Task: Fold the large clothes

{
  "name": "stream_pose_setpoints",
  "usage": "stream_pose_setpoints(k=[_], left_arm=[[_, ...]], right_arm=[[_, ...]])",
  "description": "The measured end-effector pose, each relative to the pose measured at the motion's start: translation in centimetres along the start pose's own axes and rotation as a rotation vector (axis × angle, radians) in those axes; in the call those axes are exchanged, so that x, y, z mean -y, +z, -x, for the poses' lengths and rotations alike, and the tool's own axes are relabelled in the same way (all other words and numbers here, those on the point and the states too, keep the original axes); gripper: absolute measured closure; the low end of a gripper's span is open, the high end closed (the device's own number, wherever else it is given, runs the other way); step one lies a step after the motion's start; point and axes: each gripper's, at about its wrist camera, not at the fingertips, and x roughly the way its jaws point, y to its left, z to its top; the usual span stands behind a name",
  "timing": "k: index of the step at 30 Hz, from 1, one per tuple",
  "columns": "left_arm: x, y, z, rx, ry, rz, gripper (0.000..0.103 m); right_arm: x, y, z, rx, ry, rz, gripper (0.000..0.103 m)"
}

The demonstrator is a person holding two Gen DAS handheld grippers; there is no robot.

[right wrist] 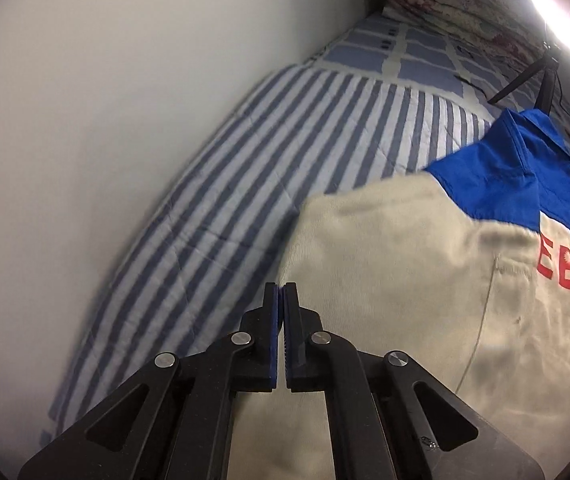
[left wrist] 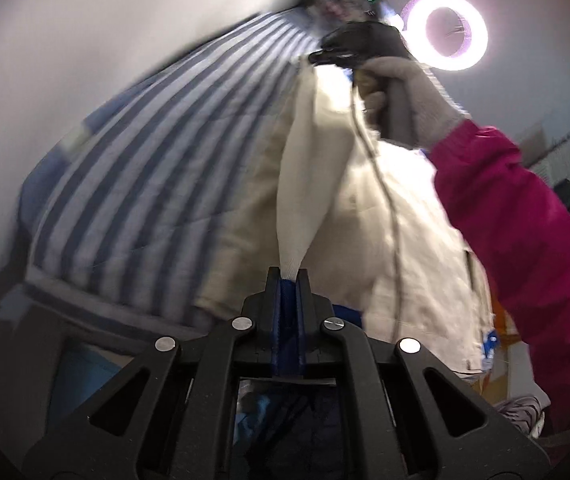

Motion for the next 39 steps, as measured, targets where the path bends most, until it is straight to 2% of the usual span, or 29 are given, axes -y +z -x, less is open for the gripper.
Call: stream_pose_setpoints(k=[2, 4, 5, 6, 7, 8, 11, 14, 15, 16, 17, 18, 19, 21, 23, 28, 30, 31, 34, 35, 38, 39], left_arm=[[-0.4, -0.3, -1.0, -0.034, 0.033, 0.016, 0.099], [0.2, -0.5, -1.1, -0.023, 0.094, -0.033, 0.099], [0.6, -0.5, -1.0, -0.017, 0.109, -0.058, 0.097], [0.7, -0.4, -0.9, -0.015, 0.12, -0.066, 0.093], [0.9, -0.5, -0.6, -0.004, 0.136, -0.078, 0.084], [1.0, -0.5, -0.4, 0.009, 0.148, -0.082, 0.077], [1.6, -0.4, 0.8, 0.067, 0.168, -0.103, 0.074], [1.3, -0.2, 1.2, 0.072, 0.136, -0.069, 0.073], [1.2, -0.1, 1.3, 0.069, 0.124, -0.059, 0.073], [1.2, -0.1, 1.2, 0.064, 0.12, -0.054, 0.073], [1.2, 0.1, 1.1, 0.06, 0.119, -0.05, 0.073], [1.1, 0.1, 0.9, 0.054, 0.118, -0.048, 0.073], [1.1, 0.3, 0.6, 0.044, 0.117, -0.042, 0.073], [1.1, 0.8, -0.4, 0.029, 0.107, -0.014, 0.073], [0.7, 1.0, -1.2, 0.007, 0.092, 0.022, 0.073], [0.7, 1.2, -2.5, -0.006, 0.12, 0.017, 0.073], [0.8, 1.3, -2.9, -0.003, 0.135, 0.012, 0.075], [0.9, 1.4, -3.0, 0.004, 0.149, 0.001, 0.077], [1.7, 1.3, -3.6, 0.021, 0.214, -0.058, 0.077], [1.8, 1.3, -4.2, 0.016, 0.239, -0.079, 0.077], [2.5, 0.9, -5.0, 0.009, 0.291, -0.134, 0.077], [2.5, 0.8, -4.8, 0.012, 0.291, -0.137, 0.077]], right_arm=[[-0.5, -0.5, -0.6, -0.014, 0.025, 0.019, 0.1], [-0.2, -1.1, 0.1, -0.017, 0.079, 0.003, 0.093], [0.1, -1.5, 1.0, -0.004, 0.096, -0.006, 0.092], [0.3, -2.1, 2.1, 0.01, 0.108, -0.005, 0.092], [0.5, -2.7, 3.0, 0.02, 0.12, 0.007, 0.092], [0.6, -4.0, 4.8, 0.03, 0.148, 0.036, 0.092], [0.8, -8.6, 8.6, 0.025, 0.21, 0.093, 0.092], [1.0, -14.3, 11.4, -0.02, 0.183, 0.081, 0.092], [1.3, -16.2, 12.1, -0.03, 0.207, 0.059, 0.092], [1.7, -18.2, 12.6, -0.053, 0.243, 0.018, 0.084], [2.0, -19.8, 12.8, -0.08, 0.286, -0.027, 0.067], [2.2, -21.5, 13.0, -0.105, 0.344, -0.072, 0.059], [2.1, -23.1, 13.0, -0.131, 0.403, -0.104, 0.057], [1.2, -25.3, 13.0, -0.166, 0.473, -0.121, 0.057], [-0.7, -27.2, 12.9, -0.178, 0.508, -0.074, 0.057], [-3.4, -29.0, 11.1, -0.179, 0.523, -0.034, 0.058], [-3.2, -29.0, 10.3, -0.221, 0.61, -0.105, 0.085], [-2.8, -29.1, 10.6, -0.217, 0.654, -0.161, 0.09], [-1.4, -29.5, 12.2, -0.176, 0.756, -0.28, 0.092], [-1.3, -29.8, 12.2, -0.18, 0.734, -0.287, 0.092], [-2.7, -31.4, 10.9, -0.248, 0.539, -0.186, 0.093], [-2.9, -31.7, 10.8, -0.24, 0.541, -0.194, 0.093]])
